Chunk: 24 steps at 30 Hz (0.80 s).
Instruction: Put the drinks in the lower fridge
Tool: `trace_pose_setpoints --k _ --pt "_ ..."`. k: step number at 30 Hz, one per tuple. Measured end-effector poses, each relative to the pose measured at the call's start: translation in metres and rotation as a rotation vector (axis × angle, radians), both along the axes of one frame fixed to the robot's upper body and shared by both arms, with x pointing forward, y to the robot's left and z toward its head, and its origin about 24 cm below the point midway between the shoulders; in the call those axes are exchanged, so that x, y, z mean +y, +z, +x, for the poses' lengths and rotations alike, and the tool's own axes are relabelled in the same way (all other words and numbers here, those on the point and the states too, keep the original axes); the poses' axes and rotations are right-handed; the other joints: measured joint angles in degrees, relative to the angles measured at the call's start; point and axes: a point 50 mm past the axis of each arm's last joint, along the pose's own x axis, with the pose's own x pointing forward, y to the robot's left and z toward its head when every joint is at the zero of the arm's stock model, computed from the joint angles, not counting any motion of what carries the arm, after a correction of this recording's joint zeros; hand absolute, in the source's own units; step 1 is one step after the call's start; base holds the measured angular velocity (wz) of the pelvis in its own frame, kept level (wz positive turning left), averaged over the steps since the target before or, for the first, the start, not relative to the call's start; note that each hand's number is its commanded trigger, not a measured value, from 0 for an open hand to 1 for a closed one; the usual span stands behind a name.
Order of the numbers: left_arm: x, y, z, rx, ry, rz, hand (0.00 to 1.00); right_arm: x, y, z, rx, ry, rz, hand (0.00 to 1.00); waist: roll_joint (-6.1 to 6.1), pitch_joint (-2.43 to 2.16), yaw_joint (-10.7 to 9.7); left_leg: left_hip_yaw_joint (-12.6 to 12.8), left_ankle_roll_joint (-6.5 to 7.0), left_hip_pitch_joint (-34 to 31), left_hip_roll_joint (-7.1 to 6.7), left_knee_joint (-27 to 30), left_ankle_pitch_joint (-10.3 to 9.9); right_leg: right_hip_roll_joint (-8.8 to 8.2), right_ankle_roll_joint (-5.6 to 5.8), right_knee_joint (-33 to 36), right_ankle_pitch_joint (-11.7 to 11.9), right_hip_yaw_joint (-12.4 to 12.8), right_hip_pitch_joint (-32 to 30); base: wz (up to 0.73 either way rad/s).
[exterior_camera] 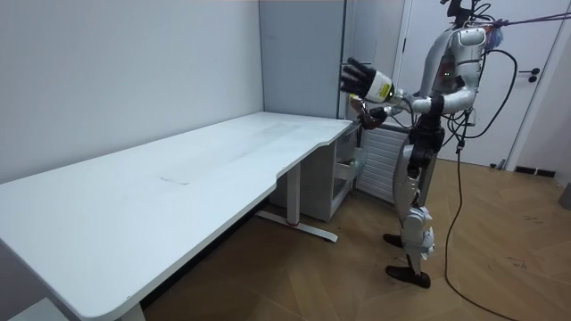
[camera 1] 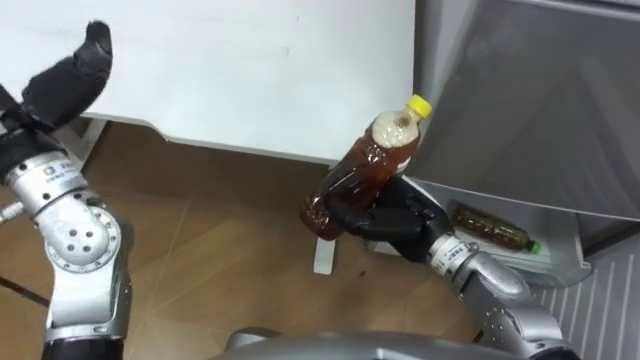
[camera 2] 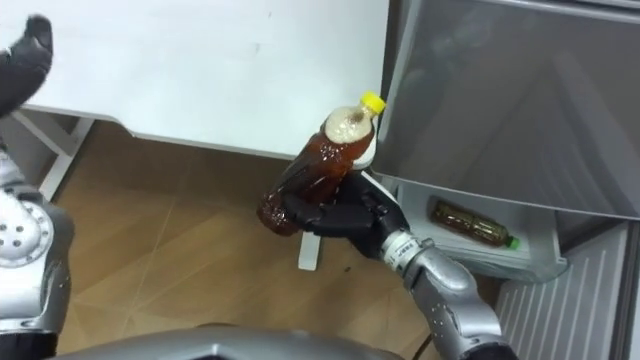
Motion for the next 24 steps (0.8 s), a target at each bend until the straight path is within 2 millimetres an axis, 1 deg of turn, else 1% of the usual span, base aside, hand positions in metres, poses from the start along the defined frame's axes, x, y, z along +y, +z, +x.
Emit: trace_pose_setpoints --k 3,4,5,6,8,9,11,14,18,20,21,23,24 --pt "0.011 -0.043 -0.017 0.171 0.099 -0.113 0.00 0.000 0.000 0.001 0.004 -0.015 -0.014 1.00 -0.47 0.13 0.15 -0.07 0.01 -0.35 -0.01 -0.34 -0.01 0.02 0.11 -0.05 -0.08 -0.02 -0.27 0.00" --pt "0.013 -0.050 -0.021 0.203 0.116 -0.125 0.00 0.000 -0.001 0.001 0.008 -0.015 -0.015 1.00 -0.44 0.15 0.18 -0.06 0.02 -0.38 -0.01 -0.39 -0.01 0.03 0.12 -0.08 -0.08 0.00 -0.31 0.00" --pt "0.013 -0.065 -0.029 0.274 0.141 -0.152 0.00 0.000 -0.001 0.001 0.019 -0.017 -0.018 1.00 -0.50 0.22 0.24 -0.04 0.02 -0.33 -0.02 -0.68 -0.02 0.04 0.17 -0.10 -0.12 0.05 -0.33 0.00" --pt "0.014 -0.074 -0.034 0.313 0.157 -0.174 0.00 0.000 -0.002 0.001 0.025 -0.018 -0.020 1.00 -0.51 0.21 0.28 -0.02 0.02 -0.24 -0.02 -0.81 -0.02 0.05 0.17 -0.10 -0.12 0.05 -0.33 0.00" --pt "0.012 -0.107 -0.053 0.474 0.203 -0.272 0.00 0.002 -0.003 0.001 0.044 -0.027 -0.026 1.00 -0.74 0.17 0.23 0.17 0.02 -0.42 0.02 -0.88 -0.02 0.07 0.18 -0.08 -0.13 -0.01 -0.58 0.00" --pt "0.011 -0.116 -0.058 0.519 0.214 -0.289 0.00 0.003 -0.004 0.001 0.049 -0.029 -0.027 1.00 -0.81 0.18 0.33 0.21 0.02 -0.50 0.04 -0.89 -0.02 0.10 0.18 -0.11 -0.12 -0.02 -0.62 0.00" --pt "0.009 -0.140 -0.080 0.662 0.262 -0.358 0.00 0.006 -0.005 -0.001 0.064 -0.037 -0.040 1.00 -0.89 0.17 0.43 0.15 0.02 -0.49 0.05 -0.91 -0.02 0.14 0.16 -0.16 -0.12 0.07 -0.64 0.00" --pt "0.009 -0.156 -0.100 0.781 0.298 -0.375 0.00 0.007 -0.008 -0.001 0.089 -0.056 -0.064 1.00 -0.89 0.18 0.93 0.09 0.03 -0.54 0.05 -1.08 -0.02 0.14 0.16 -0.23 -0.11 0.03 -0.67 0.00" --pt "0.010 -0.164 -0.116 0.867 0.321 -0.376 0.00 0.005 -0.009 0.000 0.100 -0.074 -0.087 1.00 -0.88 0.18 1.69 0.03 0.03 -0.87 0.06 -1.09 -0.02 0.10 0.14 0.03 -0.10 -0.06 -1.12 0.00" --pt "0.011 -0.170 -0.129 0.928 0.324 -0.382 0.00 0.003 -0.008 0.002 0.098 -0.070 -0.095 1.00 -0.88 0.21 1.58 0.26 0.03 -0.89 0.06 -1.07 -0.02 0.10 0.14 0.10 -0.10 -0.10 -1.21 0.00" --pt "0.011 -0.172 -0.132 0.949 0.322 -0.385 0.00 0.003 -0.007 0.003 0.095 -0.068 -0.097 1.00 -0.88 0.21 1.54 0.27 0.03 -0.89 0.06 -1.10 -0.02 0.10 0.14 0.10 -0.10 -0.04 -1.23 0.00" --pt "0.011 -0.181 -0.147 1.052 0.305 -0.403 0.00 0.003 -0.005 0.009 0.061 -0.032 -0.152 1.00 -0.88 0.22 0.97 0.25 0.04 -0.91 0.06 -1.23 -0.03 0.10 0.13 0.11 -0.09 0.08 -1.26 0.00" --pt "0.011 -0.184 -0.150 1.078 0.298 -0.410 0.00 0.004 -0.004 0.011 0.054 -0.024 -0.163 1.00 -0.89 0.22 0.72 0.24 0.04 -0.96 0.06 -1.24 -0.03 0.10 0.13 0.11 -0.09 0.06 -1.27 0.00"
